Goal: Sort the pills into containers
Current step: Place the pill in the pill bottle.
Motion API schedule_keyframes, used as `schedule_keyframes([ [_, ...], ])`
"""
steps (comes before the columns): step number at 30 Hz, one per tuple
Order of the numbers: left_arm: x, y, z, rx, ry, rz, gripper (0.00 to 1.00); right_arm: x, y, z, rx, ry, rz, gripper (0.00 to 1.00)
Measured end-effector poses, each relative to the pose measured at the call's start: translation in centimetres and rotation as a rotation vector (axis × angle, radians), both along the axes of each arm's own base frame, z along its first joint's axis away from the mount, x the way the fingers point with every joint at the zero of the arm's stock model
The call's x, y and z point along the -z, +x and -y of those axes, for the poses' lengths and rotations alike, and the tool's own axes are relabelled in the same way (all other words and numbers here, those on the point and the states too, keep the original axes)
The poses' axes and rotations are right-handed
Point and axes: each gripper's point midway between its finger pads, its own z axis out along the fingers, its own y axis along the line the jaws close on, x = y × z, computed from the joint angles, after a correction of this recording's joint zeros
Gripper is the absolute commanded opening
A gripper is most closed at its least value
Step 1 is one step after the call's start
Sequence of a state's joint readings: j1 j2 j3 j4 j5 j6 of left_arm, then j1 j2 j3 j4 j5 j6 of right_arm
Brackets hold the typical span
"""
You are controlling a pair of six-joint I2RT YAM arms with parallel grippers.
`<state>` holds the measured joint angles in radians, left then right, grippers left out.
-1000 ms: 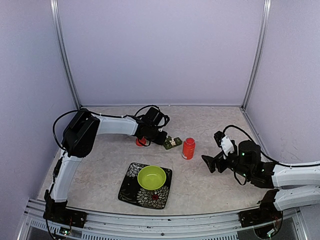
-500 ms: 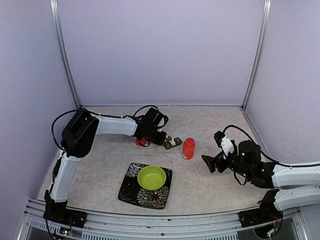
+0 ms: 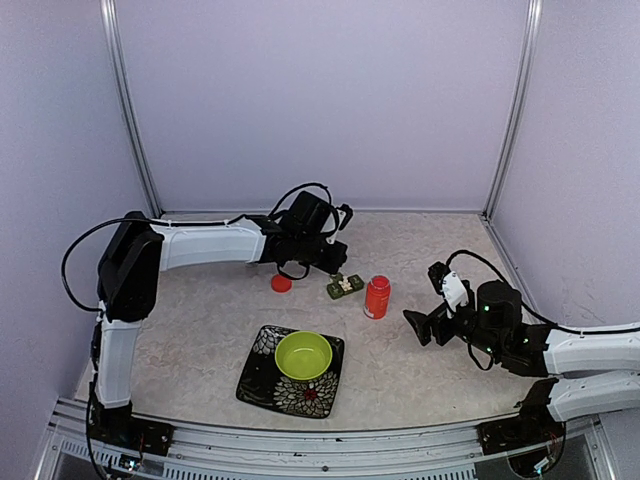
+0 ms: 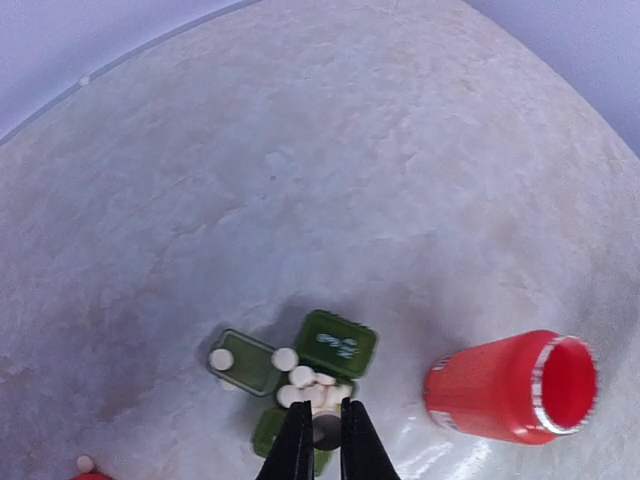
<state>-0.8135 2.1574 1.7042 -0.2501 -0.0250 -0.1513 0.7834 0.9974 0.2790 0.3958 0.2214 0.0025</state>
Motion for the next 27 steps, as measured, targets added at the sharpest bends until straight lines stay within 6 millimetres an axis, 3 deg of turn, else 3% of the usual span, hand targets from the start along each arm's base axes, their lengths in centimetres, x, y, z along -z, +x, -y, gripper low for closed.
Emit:
schedule_keyframes([
  [6, -1.5, -5.2, 4.8, 0.15, -0.057, -0.004, 0.09, 0.0, 0.0, 0.0, 0.0, 0.001, 0.001, 1.0],
  [10, -1.6, -7.5, 6.5, 0.21, -0.067, -0.016, 0.09, -0.2, 0.0, 0.0, 0.0, 0.005, 0.005, 1.0],
  [24, -2.8, -7.2, 7.8, 0.234, -0.123, 0.012, 0.1, -0.5, 0.0, 0.0, 0.0, 0.011, 0.011, 1.0],
  [27, -3.0, -7.0, 8.2, 0.237, -0.133, 0.016, 0.21, -0.5, 0.0, 0.0, 0.0, 0.012, 0.012, 1.0],
])
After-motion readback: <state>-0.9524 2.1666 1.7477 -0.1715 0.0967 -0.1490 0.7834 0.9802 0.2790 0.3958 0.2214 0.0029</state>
